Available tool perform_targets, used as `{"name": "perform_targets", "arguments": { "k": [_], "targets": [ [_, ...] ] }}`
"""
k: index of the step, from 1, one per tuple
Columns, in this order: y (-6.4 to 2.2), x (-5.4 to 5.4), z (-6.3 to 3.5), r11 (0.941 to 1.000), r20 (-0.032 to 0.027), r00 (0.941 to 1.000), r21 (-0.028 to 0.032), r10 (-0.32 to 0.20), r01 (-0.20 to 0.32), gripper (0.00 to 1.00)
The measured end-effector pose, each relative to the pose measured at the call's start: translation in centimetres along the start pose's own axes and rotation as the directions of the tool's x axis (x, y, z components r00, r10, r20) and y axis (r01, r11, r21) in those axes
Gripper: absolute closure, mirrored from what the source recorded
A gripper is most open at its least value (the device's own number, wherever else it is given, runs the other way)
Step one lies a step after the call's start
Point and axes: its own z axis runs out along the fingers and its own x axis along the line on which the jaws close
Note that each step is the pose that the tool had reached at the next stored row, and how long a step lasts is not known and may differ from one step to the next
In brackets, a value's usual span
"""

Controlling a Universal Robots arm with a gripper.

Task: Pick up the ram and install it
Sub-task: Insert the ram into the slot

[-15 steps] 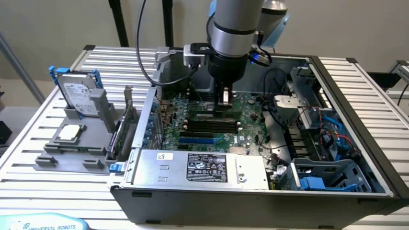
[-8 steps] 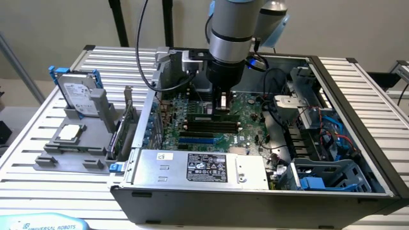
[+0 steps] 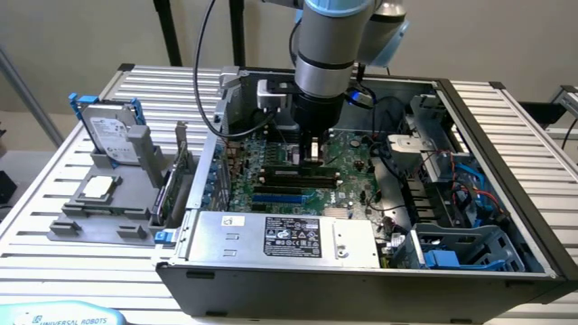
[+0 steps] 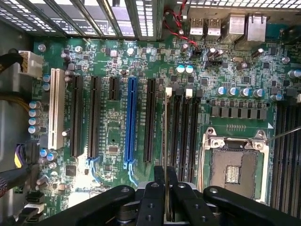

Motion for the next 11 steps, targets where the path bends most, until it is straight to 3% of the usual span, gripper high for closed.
{"name": "perform_targets", "arguments": {
  "k": [11],
  "targets": [
    [-0.25, -0.11, 0.3, 1.0, -0.0002, 1.0, -0.0011, 0.0, 0.0, 0.87]
  ]
}}
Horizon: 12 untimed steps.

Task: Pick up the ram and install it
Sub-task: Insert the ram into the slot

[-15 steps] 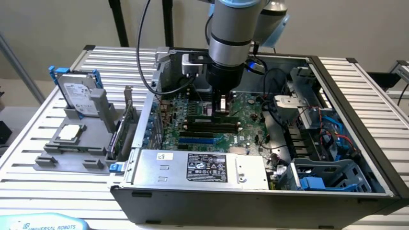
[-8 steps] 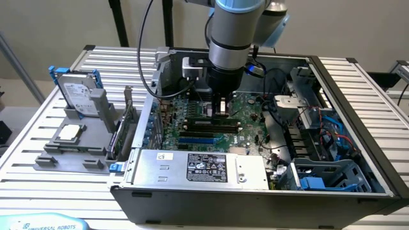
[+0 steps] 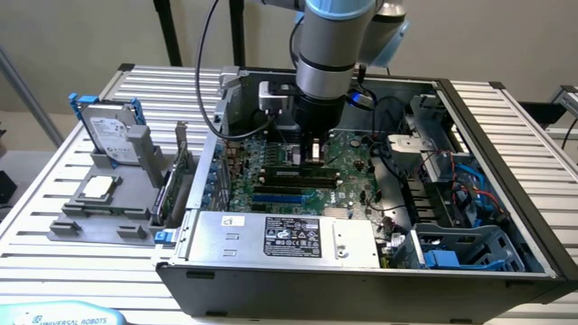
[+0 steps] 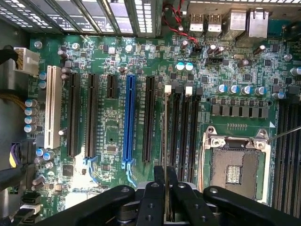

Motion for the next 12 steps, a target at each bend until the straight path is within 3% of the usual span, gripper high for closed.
{"name": "perform_targets", "arguments": {
  "k": [12],
  "targets": [
    [-0.08, -0.06, 0.2, 1.0, 0.0003, 1.0, -0.0002, 0.004, -0.004, 0.87]
  ]
}}
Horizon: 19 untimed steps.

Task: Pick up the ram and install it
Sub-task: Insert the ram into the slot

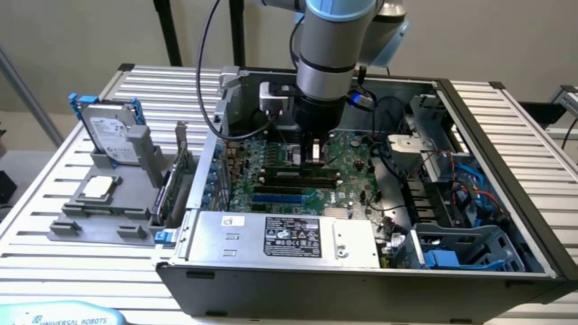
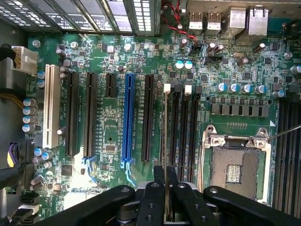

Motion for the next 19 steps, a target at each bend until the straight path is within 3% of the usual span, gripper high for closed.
{"name": "perform_targets", "arguments": {
  "k": [19],
  "targets": [
    [-0.02, 0.0, 0.56, 0.9994, 0.0012, 0.9994, -0.0007, 0.036, -0.036, 0.87]
  ]
}}
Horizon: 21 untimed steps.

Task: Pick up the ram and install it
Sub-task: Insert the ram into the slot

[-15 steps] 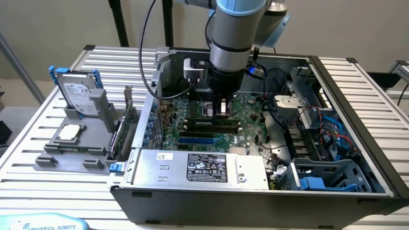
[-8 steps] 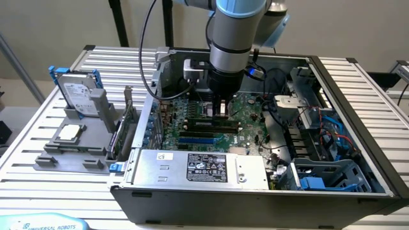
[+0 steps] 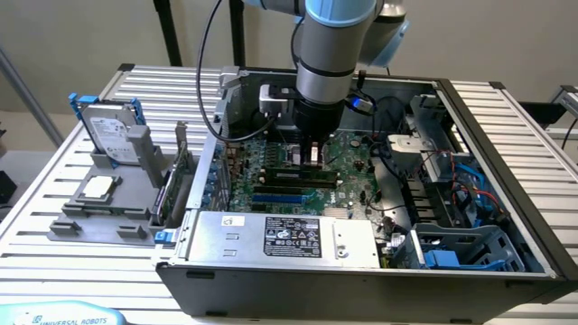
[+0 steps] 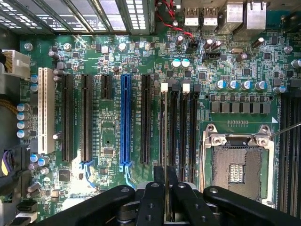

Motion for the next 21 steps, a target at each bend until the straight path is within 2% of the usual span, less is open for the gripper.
{"name": "perform_targets", "arguments": {
  "k": [11, 21],
  "targets": [
    [-0.01, 0.08, 0.03, 1.0, -0.0033, 1.0, -0.0001, 0.007, -0.007, 0.87],
    [-0.02, 0.08, 0.25, 1.0, -0.0035, 1.0, 0.0003, 0.007, -0.007, 0.87]
  ]
}}
